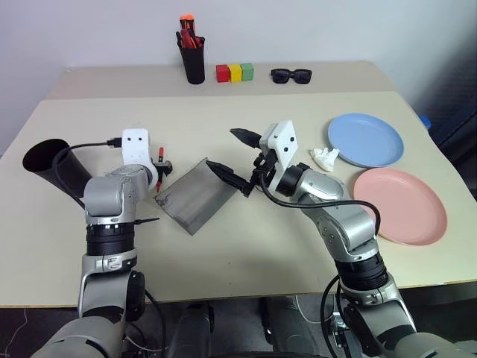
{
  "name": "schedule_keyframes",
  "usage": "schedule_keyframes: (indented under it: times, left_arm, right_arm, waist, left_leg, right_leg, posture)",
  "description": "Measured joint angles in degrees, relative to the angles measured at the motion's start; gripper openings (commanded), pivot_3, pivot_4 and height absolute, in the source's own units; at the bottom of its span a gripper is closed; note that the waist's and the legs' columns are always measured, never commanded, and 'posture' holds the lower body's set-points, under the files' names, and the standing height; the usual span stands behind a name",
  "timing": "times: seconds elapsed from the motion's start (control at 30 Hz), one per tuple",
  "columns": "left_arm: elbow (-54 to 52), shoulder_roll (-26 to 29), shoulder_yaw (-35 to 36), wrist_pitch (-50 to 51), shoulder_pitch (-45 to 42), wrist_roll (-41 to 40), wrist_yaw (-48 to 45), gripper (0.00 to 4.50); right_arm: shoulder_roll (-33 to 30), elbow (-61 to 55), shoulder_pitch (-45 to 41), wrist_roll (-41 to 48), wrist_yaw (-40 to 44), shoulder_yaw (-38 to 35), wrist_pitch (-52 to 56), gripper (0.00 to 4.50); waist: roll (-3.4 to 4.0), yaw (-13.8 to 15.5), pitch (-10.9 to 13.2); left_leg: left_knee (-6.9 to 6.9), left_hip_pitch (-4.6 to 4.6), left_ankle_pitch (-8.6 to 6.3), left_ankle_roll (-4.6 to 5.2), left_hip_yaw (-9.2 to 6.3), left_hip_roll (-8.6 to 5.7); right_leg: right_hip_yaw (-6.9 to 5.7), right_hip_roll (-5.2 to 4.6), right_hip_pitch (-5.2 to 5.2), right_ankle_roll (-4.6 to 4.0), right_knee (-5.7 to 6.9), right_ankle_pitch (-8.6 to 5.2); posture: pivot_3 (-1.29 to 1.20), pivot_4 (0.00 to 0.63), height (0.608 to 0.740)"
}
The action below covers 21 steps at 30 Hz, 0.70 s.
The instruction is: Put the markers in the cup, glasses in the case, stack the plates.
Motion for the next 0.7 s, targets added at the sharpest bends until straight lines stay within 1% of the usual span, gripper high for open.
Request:
schedule_keyframes:
  times: [0.03, 0.07, 0.27, 0.3, 0.37, 0.4, 0.5, 0.57, 0.63, 0.7]
  left_arm:
    - [1.4, 0.0, 0.1, 0.4, -1.1, -0.2, -0.6, 3.58]
    - [2.2, 0.0, 0.1, 0.6, -1.7, -0.2, -1.0, 3.14]
    - [3.3, 0.6, 0.0, -1.2, -1.8, 0.8, -1.7, 0.05]
    - [3.1, 1.0, -0.7, -3.8, -1.1, 1.2, -2.0, 0.02]
    - [1.8, 1.7, -2.3, -13.1, 1.2, 3.9, -1.5, 0.02]
    - [0.9, 1.7, -2.0, -17.1, 1.5, 4.7, -0.9, 0.02]
    - [-4.9, 0.4, 6.0, -32.2, 0.8, 1.7, -0.6, 0.02]
    - [-8.3, 4.3, 8.6, -40.1, 1.4, 3.8, 1.1, 0.02]
    - [-9.8, 8.7, 10.5, -45.2, 4.0, 7.6, 3.2, 0.02]
    - [-9.6, 9.7, 13.0, -47.4, 7.2, 9.3, 4.8, 0.02]
  right_arm:
    - [0.0, -0.1, 0.1, 0.0, -0.1, 0.1, 0.0, 4.5]
    - [0.1, -0.5, 0.4, 0.0, -0.2, 0.3, 0.0, 4.5]
    - [0.0, -1.4, 0.8, -0.1, -0.5, 0.5, 0.0, 4.5]
    - [0.0, -1.4, 0.8, -0.1, -0.5, 0.6, 0.0, 4.5]
    - [0.0, -1.4, 0.9, -0.3, -0.6, 0.7, 0.0, 4.5]
    - [0.0, -1.4, 0.9, -0.3, -0.6, 0.7, 0.0, 4.5]
    - [0.1, -1.4, 0.9, -0.4, -0.8, 0.9, 0.1, 4.5]
    - [0.0, -1.5, 1.0, -0.3, -0.7, 1.1, 0.2, 4.5]
    - [0.0, -1.6, 1.0, -0.1, -0.7, 1.0, 0.4, 4.5]
    - [0.2, -1.6, 0.9, 0.1, -0.5, 0.9, 0.6, 4.5]
  waist:
    - [0.0, 0.1, 0.0]
    - [0.0, 0.3, 0.0]
    - [0.0, 0.6, 0.0]
    - [0.0, 0.6, 0.0]
    - [0.0, 0.8, 0.0]
    - [-0.01, 1.0, 0.0]
    - [-0.01, 1.4, 0.0]
    - [0.0, 1.0, 0.0]
    - [0.08, 1.0, 0.0]
    - [0.09, 1.2, -0.1]
  left_leg:
    - [0.0, 0.01, 0.0, 0.0, 0.0, 0.0]
    - [0.0, 0.01, 0.0, 0.0, 0.01, -0.01]
    - [-0.01, 0.01, 0.0, -0.01, 0.02, -0.01]
    - [-0.01, 0.01, 0.0, -0.02, 0.03, -0.01]
    - [-0.04, -0.06, 0.02, -0.06, 0.02, 0.0]
    - [-0.04, -0.14, 0.05, -0.1, 0.03, 0.0]
    - [-0.08, -0.37, 0.15, -0.29, 0.06, -0.01]
    - [-0.12, -0.33, 0.15, -0.29, 0.16, 0.0]
    - [-0.2, -0.25, 0.15, -0.28, 0.19, 0.0]
    - [-0.18, -0.26, 0.15, -0.27, 0.18, 0.0]
  right_leg:
    - [0.0, -0.01, 0.02, 0.0, 0.0, 0.0]
    - [0.0, -0.02, 0.01, 0.0, -0.01, 0.0]
    - [0.01, -0.02, 0.02, 0.0, -0.04, 0.0]
    - [0.01, -0.03, 0.01, 0.0, -0.04, 0.0]
    - [0.01, -0.03, -0.08, -0.02, -0.05, 0.01]
    - [0.02, -0.04, -0.18, -0.03, -0.04, 0.02]
    - [0.02, -0.11, -0.42, -0.04, -0.05, 0.04]
    - [0.1, -0.09, -0.47, -0.04, -0.05, 0.04]
    - [0.13, -0.07, -0.47, -0.05, -0.01, 0.03]
    - [0.12, -0.07, -0.44, -0.04, -0.01, 0.03]
  posture:
    - [0.0, 0.15, 0.74]
    - [0.0, 0.15, 0.74]
    - [0.0, 0.15, 0.74]
    - [0.0, 0.15, 0.74]
    - [0.0, 0.15, 0.74]
    - [0.0, 0.15, 0.74]
    - [0.0, 0.15, 0.74]
    - [0.0, 0.15, 0.74]
    - [0.0, 0.15, 0.74]
    - [0.0, 0.15, 0.74]
